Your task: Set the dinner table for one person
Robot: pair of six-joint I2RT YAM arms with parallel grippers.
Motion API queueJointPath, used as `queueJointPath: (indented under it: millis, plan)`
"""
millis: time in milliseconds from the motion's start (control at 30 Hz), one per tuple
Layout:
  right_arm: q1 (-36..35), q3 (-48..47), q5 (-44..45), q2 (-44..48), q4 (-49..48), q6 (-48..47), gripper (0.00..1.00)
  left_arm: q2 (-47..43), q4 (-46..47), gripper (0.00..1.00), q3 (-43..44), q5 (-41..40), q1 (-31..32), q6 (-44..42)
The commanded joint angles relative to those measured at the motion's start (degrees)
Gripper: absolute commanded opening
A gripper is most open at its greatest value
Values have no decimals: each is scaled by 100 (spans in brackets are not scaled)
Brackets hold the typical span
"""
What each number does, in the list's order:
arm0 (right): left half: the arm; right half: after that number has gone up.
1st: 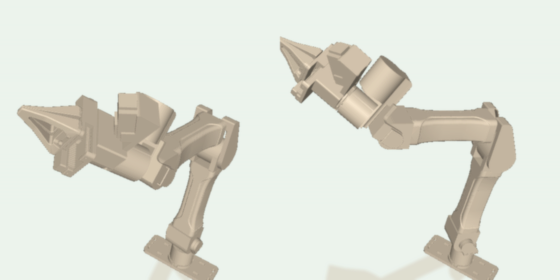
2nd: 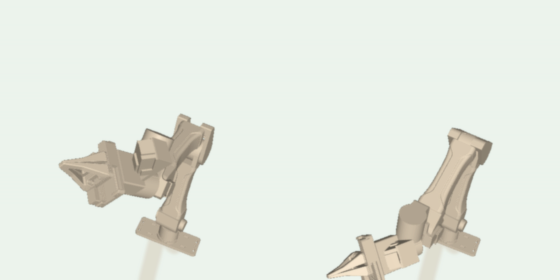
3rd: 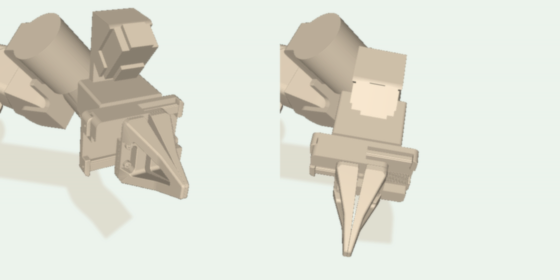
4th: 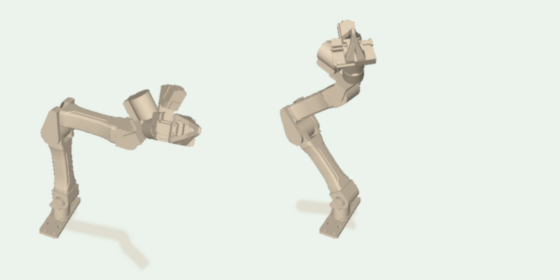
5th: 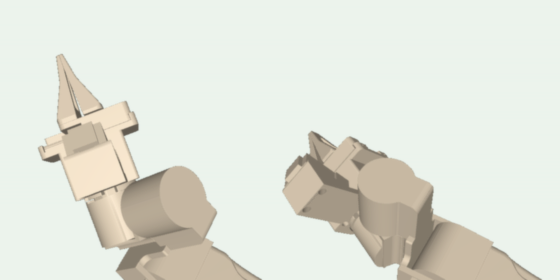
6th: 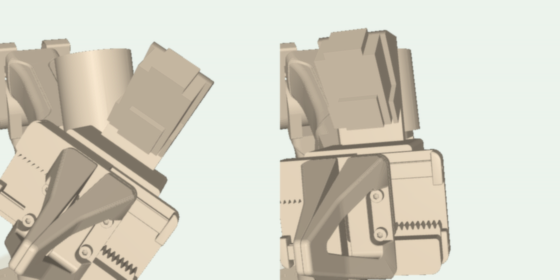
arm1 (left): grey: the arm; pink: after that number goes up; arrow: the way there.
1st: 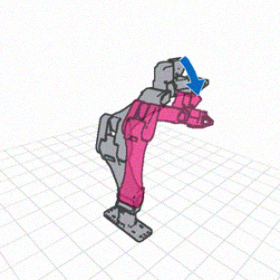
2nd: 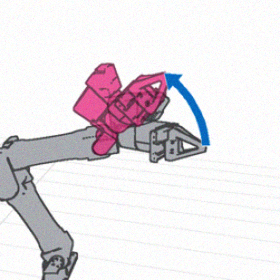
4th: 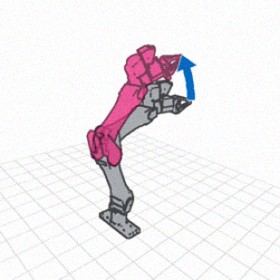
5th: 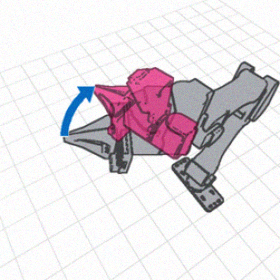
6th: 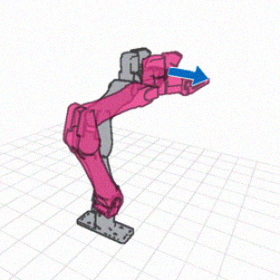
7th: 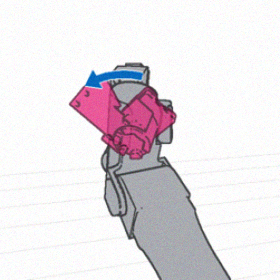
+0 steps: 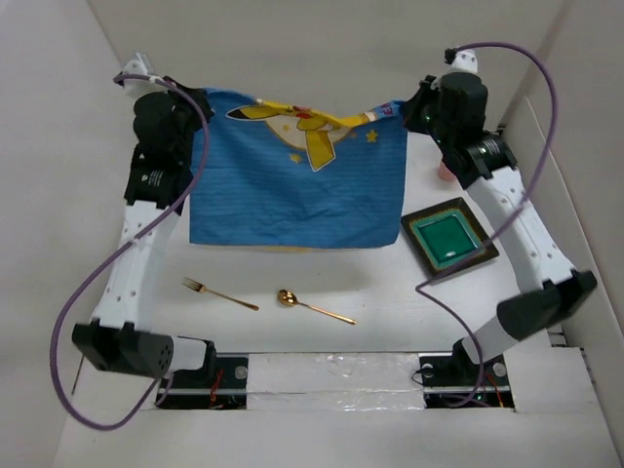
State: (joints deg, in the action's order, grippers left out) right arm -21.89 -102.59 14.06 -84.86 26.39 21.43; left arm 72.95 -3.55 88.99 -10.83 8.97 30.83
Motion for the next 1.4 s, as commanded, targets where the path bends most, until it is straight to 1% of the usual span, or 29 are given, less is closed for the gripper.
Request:
queueJointPath:
  millis: [0,33,67,100,133,167,200,233,267,367,433,467,533,567,600,633,667,700,733,767,833,867,933,967,1000,1133,1200,1300,1367]
  plan:
    - [220,-691,-509,-697,-126,-192,0,657,179,0,171,-7,-53,-95]
    - [299,-1119,-580,-1064,-108,-192,0,781,153,0,397,89,-53,-51]
    - [299,-1384,-676,-1250,14,-183,0,895,153,0,487,307,-201,36]
    - [360,-1631,-703,-1409,67,-174,0,1001,214,0,540,536,-464,185]
    - [361,-1894,-703,-1550,155,-174,0,1115,284,0,549,938,-623,343]
    - [413,-2401,-747,-1786,330,-174,0,1142,468,0,540,1047,-755,649]
    - [414,-2615,-782,-1875,392,-157,0,1186,539,0,523,1378,-896,783]
    - [466,-2800,-817,-1937,428,-165,0,1178,575,0,523,1599,-1063,871]
    - [466,-3011,-887,-1964,498,-166,0,1143,584,0,497,1628,-1064,924]
    - [466,-2943,-949,-1772,490,-174,0,933,601,0,313,1768,-1135,916]
    - [519,-2374,-984,-1561,359,-174,0,722,654,0,102,1838,-1187,890]
    - [580,-1814,-1019,-1316,201,-174,0,582,715,0,-160,1926,-1187,855]
    - [581,-1101,-1133,-1060,25,-113,0,458,803,0,-547,2022,-1187,837]
    - [641,-688,-1308,-928,-220,-43,0,370,951,0,-1054,2058,-1187,846]
    - [642,-266,-1362,-797,-388,18,0,248,1022,0,-1338,2111,-1187,872]
    - [642,599,-1545,-560,-528,80,0,194,1084,0,-1610,2190,-1187,924]
    - [642,1008,-1695,-454,-808,211,0,159,1189,0,-2118,2243,-1187,925]
    - [694,1378,-1749,-374,-933,265,0,115,1216,0,-2358,2295,-1187,934]
    - [695,2069,-1801,-286,-1047,300,0,106,1234,0,-2577,2331,-1187,942]
    - [695,2380,-1889,-268,-1231,361,0,106,1338,0,-3015,2348,-1187,925]
    - [695,2900,-1899,-303,-1364,406,0,193,1418,0,-3404,2419,-1187,873]
    - [695,3302,-1907,-338,-1426,414,0,254,1497,0,-3763,2436,-1187,863]
    - [695,3604,-1907,-426,-1426,432,0,456,1708,0,-4151,2594,-1187,898]
    - [643,3892,-1968,-487,-1522,432,0,509,1987,0,-4553,2603,-1187,968]
    - [642,4017,-2004,-505,-1549,432,0,606,2077,0,-4731,2673,-1187,1038]
    - [589,4615,-2039,-277,-1549,459,0,493,2052,0,-5268,2753,-1187,1109]
    - [537,4869,-2057,-93,-1401,432,0,283,1737,0,-5497,2674,-1187,1040]
    - [484,5029,-2118,-4,-1347,432,0,98,1455,0,-5568,2560,-1187,908]
    - [484,5187,-2171,75,-1119,432,0,79,1174,0,-5585,2516,-1187,811]
